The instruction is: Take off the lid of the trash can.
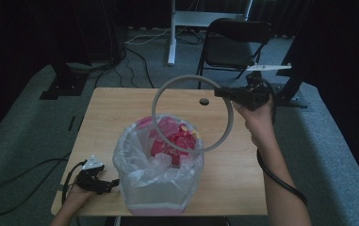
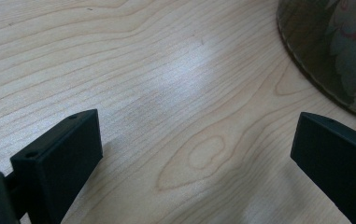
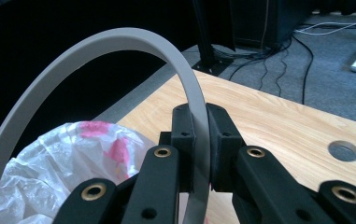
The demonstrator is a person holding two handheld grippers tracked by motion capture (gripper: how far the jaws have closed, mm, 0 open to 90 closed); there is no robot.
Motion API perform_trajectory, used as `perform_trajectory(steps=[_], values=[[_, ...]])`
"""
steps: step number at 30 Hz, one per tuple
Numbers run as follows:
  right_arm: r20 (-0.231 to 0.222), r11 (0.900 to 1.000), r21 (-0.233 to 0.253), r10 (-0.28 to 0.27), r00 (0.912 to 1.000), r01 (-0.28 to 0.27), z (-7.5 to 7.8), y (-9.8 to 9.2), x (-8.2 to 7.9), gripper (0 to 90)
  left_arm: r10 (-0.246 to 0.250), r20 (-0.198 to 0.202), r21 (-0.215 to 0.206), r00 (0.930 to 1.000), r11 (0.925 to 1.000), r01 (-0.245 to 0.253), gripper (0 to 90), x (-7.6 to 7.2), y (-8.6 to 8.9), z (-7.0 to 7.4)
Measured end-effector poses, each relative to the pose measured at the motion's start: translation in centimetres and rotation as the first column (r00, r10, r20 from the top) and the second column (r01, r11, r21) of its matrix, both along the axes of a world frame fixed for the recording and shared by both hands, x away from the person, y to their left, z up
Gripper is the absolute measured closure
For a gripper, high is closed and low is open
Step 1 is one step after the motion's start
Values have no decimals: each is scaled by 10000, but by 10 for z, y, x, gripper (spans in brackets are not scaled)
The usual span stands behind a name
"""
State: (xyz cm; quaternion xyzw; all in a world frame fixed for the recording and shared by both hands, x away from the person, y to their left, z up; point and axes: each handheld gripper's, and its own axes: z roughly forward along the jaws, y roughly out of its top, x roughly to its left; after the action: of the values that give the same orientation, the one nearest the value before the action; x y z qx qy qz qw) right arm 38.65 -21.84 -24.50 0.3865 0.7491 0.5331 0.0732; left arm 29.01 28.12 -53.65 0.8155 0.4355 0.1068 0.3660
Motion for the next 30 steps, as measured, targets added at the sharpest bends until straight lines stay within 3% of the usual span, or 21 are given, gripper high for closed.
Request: perform_trajectory(steps=[13,30], values=[[-53,9950,237,-967,9953,968,-4,-43,-4,832,9,-25,43,10000,10000,-9,21,0,0,0],[-347,9776,522,-2025,9787,2041,-21,-97,-12,832,15,-86,55,10000,10000,-15,21,0,-1,-1]])
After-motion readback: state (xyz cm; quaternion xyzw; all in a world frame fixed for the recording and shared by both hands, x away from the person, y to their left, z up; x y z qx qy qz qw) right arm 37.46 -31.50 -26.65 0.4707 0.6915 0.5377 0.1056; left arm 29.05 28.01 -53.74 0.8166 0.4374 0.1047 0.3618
